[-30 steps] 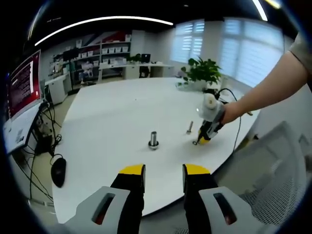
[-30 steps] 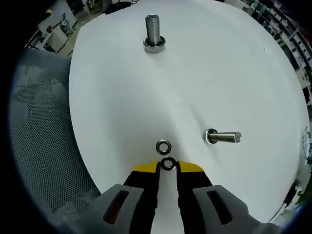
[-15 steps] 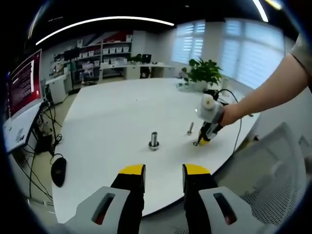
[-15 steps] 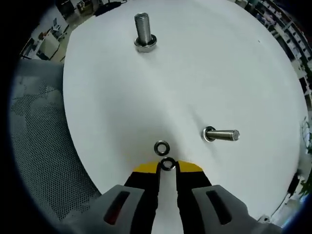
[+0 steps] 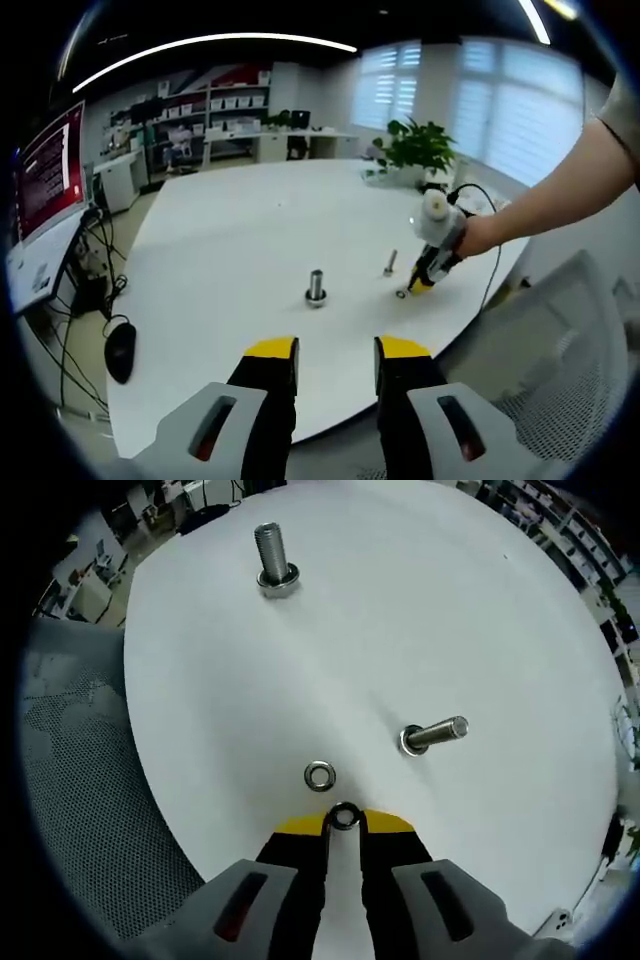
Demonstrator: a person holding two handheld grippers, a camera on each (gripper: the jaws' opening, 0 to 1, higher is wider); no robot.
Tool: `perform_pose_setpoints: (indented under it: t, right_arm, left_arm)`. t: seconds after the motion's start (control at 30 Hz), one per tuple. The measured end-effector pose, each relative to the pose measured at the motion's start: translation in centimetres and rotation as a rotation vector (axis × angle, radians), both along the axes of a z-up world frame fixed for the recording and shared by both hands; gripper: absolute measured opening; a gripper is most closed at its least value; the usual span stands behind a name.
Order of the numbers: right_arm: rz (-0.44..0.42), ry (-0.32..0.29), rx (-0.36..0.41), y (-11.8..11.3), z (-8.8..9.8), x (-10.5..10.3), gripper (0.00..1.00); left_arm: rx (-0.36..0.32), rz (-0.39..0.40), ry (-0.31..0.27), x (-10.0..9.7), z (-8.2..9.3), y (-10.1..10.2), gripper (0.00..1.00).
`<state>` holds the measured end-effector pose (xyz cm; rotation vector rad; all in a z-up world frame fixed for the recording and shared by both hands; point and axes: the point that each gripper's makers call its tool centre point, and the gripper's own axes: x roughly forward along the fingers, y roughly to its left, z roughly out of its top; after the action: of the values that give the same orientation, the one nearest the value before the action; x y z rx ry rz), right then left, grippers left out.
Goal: Place the washer onto the threaded stud by aligning its center hole with the stud, sliding it down to the base, and recovering from edge contact or off-axis alignment until the washer reaches the visible bottom stop.
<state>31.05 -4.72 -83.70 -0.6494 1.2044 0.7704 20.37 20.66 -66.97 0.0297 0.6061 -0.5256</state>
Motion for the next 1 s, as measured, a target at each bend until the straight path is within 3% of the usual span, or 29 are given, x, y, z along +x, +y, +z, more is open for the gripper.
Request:
perform_pose_setpoints:
  t: [0.67,1.0]
  right_arm:
    - [-0.088,-0.084,0.081,-0.2,4.5,3.6,0.14]
    - [-0.106,-0.133,0.126,0.6,6.1,4.2,0.14]
  left_arm:
    - [-0.015,0.003,0.0,0.0,0.1,0.0,0.28]
    - [-0.013,-0.003,-0.002,0.0,0.1,-0.1,0.27]
